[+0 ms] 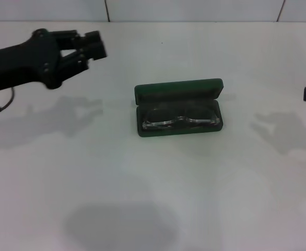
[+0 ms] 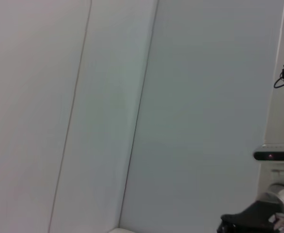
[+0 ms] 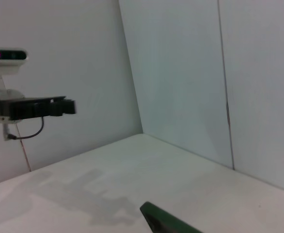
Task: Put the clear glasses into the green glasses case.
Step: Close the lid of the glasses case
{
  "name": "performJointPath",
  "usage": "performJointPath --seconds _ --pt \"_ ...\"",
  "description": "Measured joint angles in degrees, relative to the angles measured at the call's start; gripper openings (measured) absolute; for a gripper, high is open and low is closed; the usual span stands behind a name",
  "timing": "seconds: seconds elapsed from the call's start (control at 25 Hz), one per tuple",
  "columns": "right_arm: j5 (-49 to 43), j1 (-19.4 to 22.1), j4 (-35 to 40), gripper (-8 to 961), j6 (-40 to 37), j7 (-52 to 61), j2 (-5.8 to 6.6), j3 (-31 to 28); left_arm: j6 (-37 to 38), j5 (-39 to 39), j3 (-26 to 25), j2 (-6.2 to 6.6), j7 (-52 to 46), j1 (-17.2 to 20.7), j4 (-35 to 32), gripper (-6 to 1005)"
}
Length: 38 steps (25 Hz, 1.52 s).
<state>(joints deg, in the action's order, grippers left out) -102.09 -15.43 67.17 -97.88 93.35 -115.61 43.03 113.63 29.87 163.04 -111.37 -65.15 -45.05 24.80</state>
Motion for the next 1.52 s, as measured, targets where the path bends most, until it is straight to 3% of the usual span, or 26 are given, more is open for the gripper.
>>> performJointPath --seconds 0.12,0.16,0.28,0.32,0.36,0.52,0.76,1.24,1.52 --pt "0.9 0.8 -2.4 258 -0.2 -2.6 0.08 -1.2 -2.9 0.2 0.0 -1.14 0.1 -1.2 0.0 225" --pt "1.7 1.2 -3.3 282 -0.5 -3.8 0.09 -1.8 -5.6 0.3 0.0 -2.14 0.2 -2.2 0.0 269" --pt "4.0 2.4 -4.9 352 -1.2 -6.5 0.16 -3.2 -9.5 0.0 0.0 -4.39 2.1 -3.8 -0.3 263" --pt "4.4 2.8 -5.1 375 -1.4 -7.0 0.21 -3.6 -11.8 -0.7 0.1 -5.72 3.2 -4.8 -0.4 261" --pt "4.4 3.1 -5.3 399 -1.5 -7.3 0.24 -3.9 -11.8 -0.7 0.1 -5.72 3.2 -4.8 -0.4 258" --pt "4.6 4.1 -5.5 470 -1.8 -8.6 0.27 -5.0 -17.8 -4.9 0.1 -7.77 3.4 -8.1 -1.1 250" --pt "4.7 4.5 -8.0 473 -3.5 -10.6 0.23 -8.5 -25.6 -9.9 0.1 -7.99 3.2 -11.5 -5.9 242" --pt "4.8 4.3 -11.0 469 -3.8 -12.2 0.2 -9.5 -40.0 -11.9 0.1 -8.11 3.0 -13.4 -12.0 227" --pt "4.9 4.1 -11.4 469 -3.8 -12.2 0.12 -9.5 -41.9 -13.0 0.1 -7.95 1.4 -13.7 -12.1 218"
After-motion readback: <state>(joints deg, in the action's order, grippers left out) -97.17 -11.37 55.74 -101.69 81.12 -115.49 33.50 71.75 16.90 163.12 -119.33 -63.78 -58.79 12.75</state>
